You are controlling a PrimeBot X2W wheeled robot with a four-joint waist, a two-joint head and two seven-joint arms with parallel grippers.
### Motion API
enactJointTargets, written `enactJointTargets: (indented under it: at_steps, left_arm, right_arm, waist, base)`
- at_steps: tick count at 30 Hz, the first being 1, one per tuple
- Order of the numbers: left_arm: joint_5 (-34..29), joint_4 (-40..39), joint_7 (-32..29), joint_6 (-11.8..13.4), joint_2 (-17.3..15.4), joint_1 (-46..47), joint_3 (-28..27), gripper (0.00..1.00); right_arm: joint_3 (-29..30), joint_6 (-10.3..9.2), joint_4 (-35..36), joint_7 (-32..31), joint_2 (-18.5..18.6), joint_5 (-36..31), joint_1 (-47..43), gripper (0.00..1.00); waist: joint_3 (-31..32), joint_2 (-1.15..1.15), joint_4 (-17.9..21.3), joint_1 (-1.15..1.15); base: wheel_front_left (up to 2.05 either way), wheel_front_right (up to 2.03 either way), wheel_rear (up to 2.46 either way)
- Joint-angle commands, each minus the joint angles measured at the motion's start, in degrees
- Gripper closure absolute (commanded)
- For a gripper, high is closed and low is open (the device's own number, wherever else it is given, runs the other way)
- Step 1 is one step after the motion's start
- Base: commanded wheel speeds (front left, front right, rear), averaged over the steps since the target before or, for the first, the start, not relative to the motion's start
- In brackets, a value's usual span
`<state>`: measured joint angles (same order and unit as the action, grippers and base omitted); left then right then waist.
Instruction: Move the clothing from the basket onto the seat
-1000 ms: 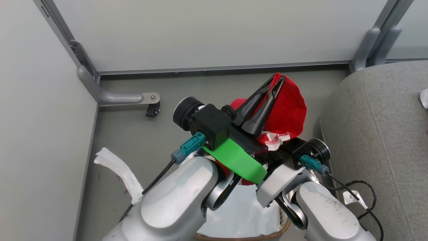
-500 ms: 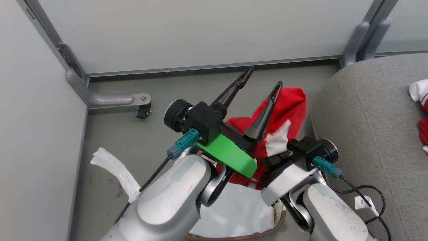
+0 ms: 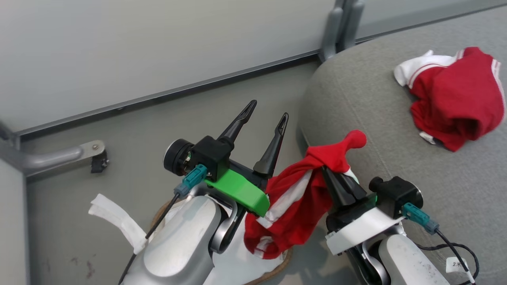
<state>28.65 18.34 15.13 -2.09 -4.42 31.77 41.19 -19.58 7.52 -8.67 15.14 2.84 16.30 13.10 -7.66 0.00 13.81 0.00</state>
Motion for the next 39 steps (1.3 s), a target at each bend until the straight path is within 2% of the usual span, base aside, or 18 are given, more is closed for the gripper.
enactJointTargets:
  at_steps: [1, 6, 12, 14, 20, 26, 33, 39]
  left_arm:
    - [-0.6, -0.1, 0.0, -0.4, -0.3, -1.6, -0.8, 0.0]
    - [-2.2, 0.3, 0.0, -1.5, -0.1, -3.5, -2.5, 0.0]
    - [-3.6, 1.4, 0.0, -3.0, 0.6, -2.3, -2.1, 0.0]
    - [-3.8, 1.9, 0.0, -3.4, 0.8, -2.2, -2.1, 0.0]
    - [-4.7, 3.2, 0.0, -4.0, 1.1, -3.2, -1.8, 0.0]
    - [-6.7, 2.8, 0.0, -3.9, 0.3, -2.9, -1.8, 0.0]
    - [-8.0, 2.2, -0.2, -4.4, -0.9, 0.5, -0.5, 0.0]
    - [-8.9, 1.3, -0.6, -4.8, -1.7, 3.5, 0.7, 0.0]
  right_arm:
    - [0.5, -0.07, 1.0, 0.0, 0.1, 0.4, -1.2, 1.0]
    - [2.4, -0.06, 3.1, 0.0, 0.2, 0.1, -2.8, 1.0]
    - [9.6, -0.06, 7.6, 0.0, 0.1, -2.3, -1.3, 1.0]
    - [11.5, -0.06, 8.9, 0.0, 1.2, -3.5, 0.7, 1.0]
    - [13.3, -0.07, 11.0, 0.0, 9.0, -4.8, 11.4, 1.0]
    - [14.7, -0.07, 7.9, 0.0, 18.1, -5.6, 26.9, 1.0]
    - [17.1, -0.07, -1.3, 0.0, 26.7, -7.9, 43.4, 1.0]
    - [22.1, -0.07, -10.1, 0.0, 30.3, -12.7, 51.6, 1.0]
  waist:
    - [-0.3, 0.0, 10.3, 0.0]
    - [-0.5, 0.0, 16.6, 0.0]
    - [-2.5, 0.0, 17.8, 0.0]
    - [-3.2, 0.0, 17.9, 0.0]
    - [-5.7, 0.0, 17.9, 0.0]
    - [-10.2, 0.0, 16.4, 0.0]
    - [-17.1, 0.0, 12.3, 0.0]
    - [-22.6, 0.0, 8.7, 0.0]
  base:
    - [0.0, 0.0, 0.0]
    - [0.0, 0.0, 0.0]
    - [0.0, 0.0, 0.0]
    - [0.0, 0.0, 0.0]
    - [0.0, 0.0, 0.0]
    - [0.0, 0.0, 0.0]
    - [0.0, 0.0, 0.0]
    - [0.0, 0.0, 0.0]
